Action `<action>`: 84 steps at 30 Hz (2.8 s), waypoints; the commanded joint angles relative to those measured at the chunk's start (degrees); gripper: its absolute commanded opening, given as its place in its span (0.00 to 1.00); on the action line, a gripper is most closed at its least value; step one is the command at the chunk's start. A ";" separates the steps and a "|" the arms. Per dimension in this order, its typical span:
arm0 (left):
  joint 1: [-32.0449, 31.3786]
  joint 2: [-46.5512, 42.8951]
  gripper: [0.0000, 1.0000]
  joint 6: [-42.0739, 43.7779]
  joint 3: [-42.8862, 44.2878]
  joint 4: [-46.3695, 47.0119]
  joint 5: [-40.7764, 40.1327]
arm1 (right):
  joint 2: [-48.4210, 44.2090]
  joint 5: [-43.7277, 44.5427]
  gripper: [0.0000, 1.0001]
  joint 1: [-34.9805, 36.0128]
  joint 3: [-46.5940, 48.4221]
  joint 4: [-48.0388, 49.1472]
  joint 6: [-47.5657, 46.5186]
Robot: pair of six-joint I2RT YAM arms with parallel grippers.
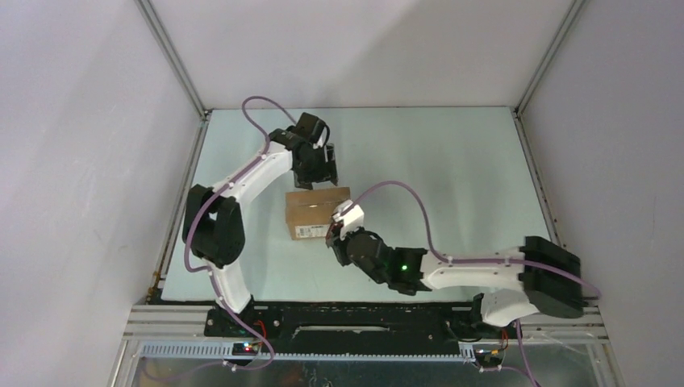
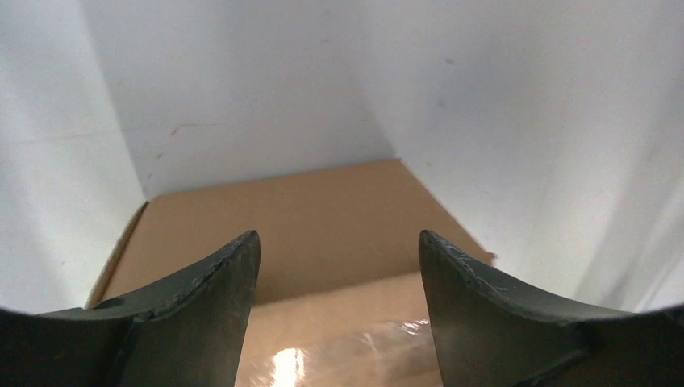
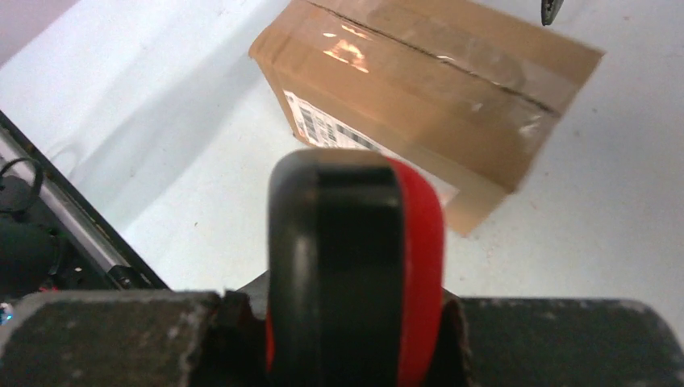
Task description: Unpack the express box
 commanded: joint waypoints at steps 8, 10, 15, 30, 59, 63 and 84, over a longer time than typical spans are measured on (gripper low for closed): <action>-1.41 -7.47 0.88 4.11 11.70 -7.77 -10.27 | -24.61 3.58 0.00 -4.62 -3.50 -20.49 5.33; -1.42 -13.39 0.88 0.46 6.66 -7.27 -12.29 | -26.10 2.33 0.00 -8.40 -3.74 -18.57 2.76; -2.18 -26.22 0.88 -11.05 -7.12 -6.97 -12.82 | -23.38 -5.05 0.00 -16.61 -3.75 -6.39 -7.40; -6.25 -37.84 0.94 -29.61 -31.80 7.19 -3.62 | 5.33 -21.06 0.00 -30.84 0.37 31.59 -23.24; 2.49 -39.14 0.91 -23.19 -37.96 8.03 -0.80 | -12.69 -0.35 0.00 -12.30 -5.39 10.46 -9.95; 1.46 -36.95 0.91 -21.84 -37.06 8.45 1.18 | -14.54 2.19 0.00 -8.42 -2.93 5.56 -9.27; -1.42 -35.15 0.70 -27.15 -39.04 9.20 -2.55 | -5.80 2.82 0.00 -1.01 6.49 -4.51 0.08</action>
